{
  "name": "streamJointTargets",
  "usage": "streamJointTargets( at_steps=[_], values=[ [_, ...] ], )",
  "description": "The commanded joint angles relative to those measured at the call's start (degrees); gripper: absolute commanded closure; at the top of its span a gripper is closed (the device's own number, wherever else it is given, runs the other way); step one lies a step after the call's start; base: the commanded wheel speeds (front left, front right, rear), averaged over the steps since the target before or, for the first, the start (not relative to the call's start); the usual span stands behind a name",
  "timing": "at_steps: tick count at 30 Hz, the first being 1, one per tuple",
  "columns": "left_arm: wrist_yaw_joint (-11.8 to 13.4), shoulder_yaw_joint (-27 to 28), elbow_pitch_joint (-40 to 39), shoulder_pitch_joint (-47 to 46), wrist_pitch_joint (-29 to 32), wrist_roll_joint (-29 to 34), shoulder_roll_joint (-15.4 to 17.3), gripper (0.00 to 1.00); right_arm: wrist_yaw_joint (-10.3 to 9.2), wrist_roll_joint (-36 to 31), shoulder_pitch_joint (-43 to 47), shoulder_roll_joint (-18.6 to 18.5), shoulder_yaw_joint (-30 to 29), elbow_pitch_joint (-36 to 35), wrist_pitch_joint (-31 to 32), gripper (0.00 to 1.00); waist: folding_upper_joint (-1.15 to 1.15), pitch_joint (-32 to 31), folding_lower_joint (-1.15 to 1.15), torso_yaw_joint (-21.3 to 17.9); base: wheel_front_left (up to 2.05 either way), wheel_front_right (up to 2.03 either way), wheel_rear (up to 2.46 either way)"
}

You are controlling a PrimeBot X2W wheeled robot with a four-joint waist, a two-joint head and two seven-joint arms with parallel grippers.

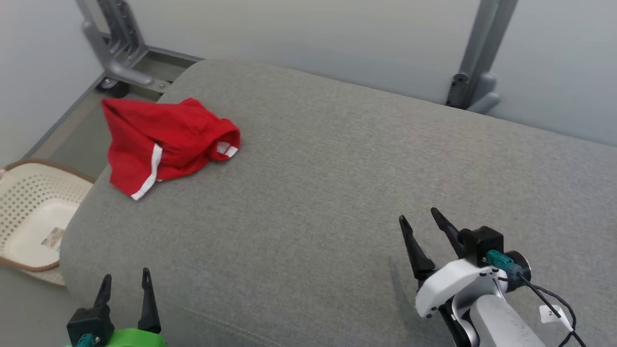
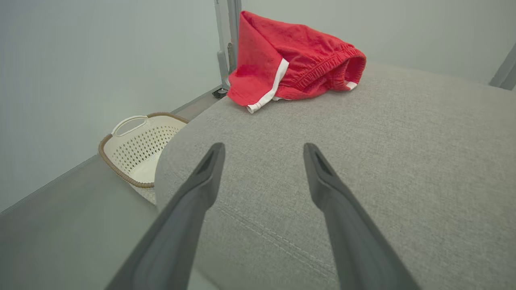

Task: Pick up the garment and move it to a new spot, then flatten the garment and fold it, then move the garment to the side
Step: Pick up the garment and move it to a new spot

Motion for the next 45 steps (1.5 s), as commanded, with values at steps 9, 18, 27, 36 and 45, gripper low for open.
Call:
streamJointTargets(
  at_steps=[9,18,27,36,45],
  values=[
    [-2.58,3.44,5.06,-3.96,0.03,-4.30,0.23,0.00,-0.04,-0.07,-3.17,-0.25,1.11,1.18,-0.16,0.00,0.00,2.98,0.00,5.67,0.00,0.00,0.00],
    [-4.40,3.53,11.22,-19.06,0.03,-8.35,5.29,0.00,-0.03,-3.31,-7.89,-3.98,1.50,-2.68,-0.16,0.00,0.00,13.32,0.00,-0.16,0.00,0.00,0.00],
    [-4.46,-6.01,20.20,-36.22,2.31,-18.78,13.44,0.00,-0.03,-5.29,-10.96,-7.34,0.93,-7.45,-0.16,0.00,0.00,22.06,0.00,-4.72,0.00,0.00,0.00],
    [-4.45,-19.00,24.32,-46.02,8.01,-33.28,21.26,0.00,-0.03,-6.49,-12.85,-10.04,-1.87,-13.86,0.52,0.00,0.00,29.43,0.00,-9.24,0.00,0.00,0.00],
    [-4.37,-26.62,31.60,-48.21,8.66,-41.98,23.63,0.00,-0.03,-6.90,-11.59,-9.38,-4.01,-16.59,1.04,0.00,0.00,31.15,0.00,-12.49,0.00,0.00,0.00]
  ],
)
